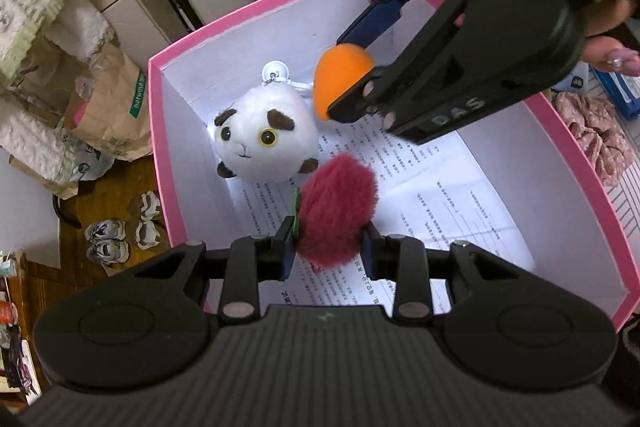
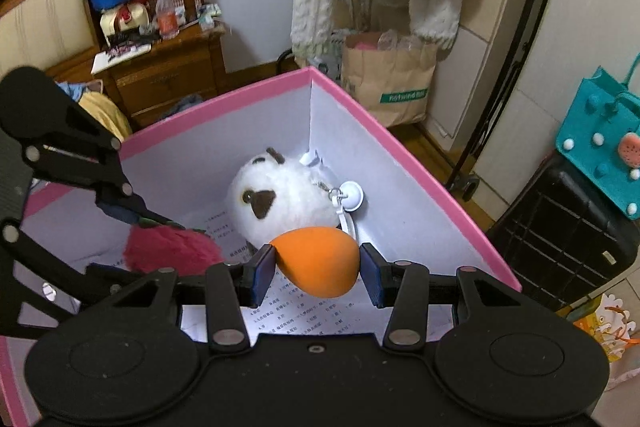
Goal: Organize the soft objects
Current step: 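Open both grippers to drop the pompom and sponge in the box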
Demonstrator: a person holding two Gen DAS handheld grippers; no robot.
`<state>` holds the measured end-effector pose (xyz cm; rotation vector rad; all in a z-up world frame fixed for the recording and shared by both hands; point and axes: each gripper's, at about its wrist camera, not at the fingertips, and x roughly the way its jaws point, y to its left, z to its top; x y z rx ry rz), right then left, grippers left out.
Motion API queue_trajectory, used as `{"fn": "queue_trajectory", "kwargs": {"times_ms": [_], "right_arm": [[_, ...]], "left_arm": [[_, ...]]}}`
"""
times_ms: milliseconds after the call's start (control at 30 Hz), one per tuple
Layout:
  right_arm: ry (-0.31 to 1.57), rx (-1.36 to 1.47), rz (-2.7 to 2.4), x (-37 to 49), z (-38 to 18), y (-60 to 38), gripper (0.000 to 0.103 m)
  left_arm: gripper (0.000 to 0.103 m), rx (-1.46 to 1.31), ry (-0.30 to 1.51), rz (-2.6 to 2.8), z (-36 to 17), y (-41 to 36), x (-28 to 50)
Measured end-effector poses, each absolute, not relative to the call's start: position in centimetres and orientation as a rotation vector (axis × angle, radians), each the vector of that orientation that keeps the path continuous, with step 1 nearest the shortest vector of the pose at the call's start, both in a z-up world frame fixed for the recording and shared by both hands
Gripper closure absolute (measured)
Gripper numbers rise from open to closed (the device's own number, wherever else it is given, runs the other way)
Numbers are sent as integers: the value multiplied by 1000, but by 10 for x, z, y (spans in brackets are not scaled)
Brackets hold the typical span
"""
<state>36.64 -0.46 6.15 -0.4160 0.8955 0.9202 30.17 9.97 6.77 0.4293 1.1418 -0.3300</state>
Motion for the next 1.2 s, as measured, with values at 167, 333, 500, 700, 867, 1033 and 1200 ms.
{"fn": "queue_trajectory", "kwargs": {"times_ms": [167,333,500,700,867,1033,1200], "right_arm": [[926,-453,921,375,51,4,52],[953,-490,902,381,45,12,52],[974,-524,885,382,40,16,52],[969,-519,844,385,37,18,51],[940,-512,819,378,43,11,42],[904,-432,824,362,65,-8,42],[886,-309,831,337,88,-33,42]], "left_arm": [[71,427,1155,-308,66,102,306],[70,409,1169,-295,65,106,306],[70,420,1146,-277,66,108,301],[70,434,1101,-243,69,106,295],[70,366,1068,-238,80,114,288],[62,279,1016,-227,97,125,273],[62,228,988,-206,109,135,255]]}}
